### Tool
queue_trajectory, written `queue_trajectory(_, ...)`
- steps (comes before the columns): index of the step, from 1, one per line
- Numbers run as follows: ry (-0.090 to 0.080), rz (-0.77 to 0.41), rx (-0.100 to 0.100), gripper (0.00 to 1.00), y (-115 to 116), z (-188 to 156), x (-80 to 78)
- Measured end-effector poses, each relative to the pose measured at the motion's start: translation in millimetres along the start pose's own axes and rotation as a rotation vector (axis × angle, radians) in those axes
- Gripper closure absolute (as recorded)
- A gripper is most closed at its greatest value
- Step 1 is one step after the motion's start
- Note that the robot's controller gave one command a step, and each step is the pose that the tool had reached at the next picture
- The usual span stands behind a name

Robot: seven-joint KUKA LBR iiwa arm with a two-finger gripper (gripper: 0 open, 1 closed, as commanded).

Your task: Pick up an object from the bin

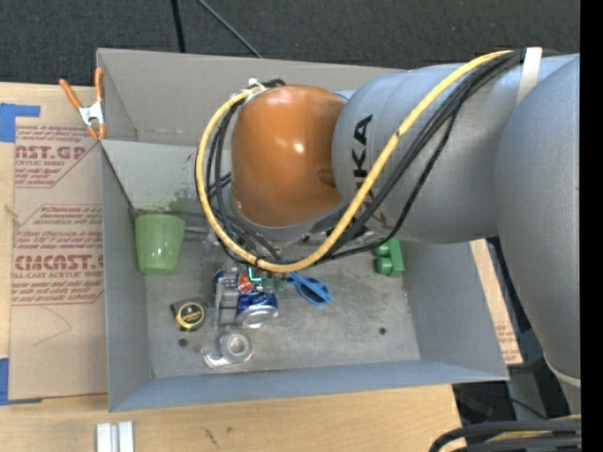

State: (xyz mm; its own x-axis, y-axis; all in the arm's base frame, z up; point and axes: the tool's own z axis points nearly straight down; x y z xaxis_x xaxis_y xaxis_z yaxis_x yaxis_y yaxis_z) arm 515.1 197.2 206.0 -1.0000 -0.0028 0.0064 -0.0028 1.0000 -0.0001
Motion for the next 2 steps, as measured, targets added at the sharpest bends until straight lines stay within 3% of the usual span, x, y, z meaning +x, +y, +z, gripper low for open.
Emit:
queue_trajectory(1,-0.015,0.001,-0.002,0.0,-81.1,119.0,-38.3)
queue_trajectory(2,-0.015,-0.004,-0.004,1.0,-78.2,115.5,-38.0)
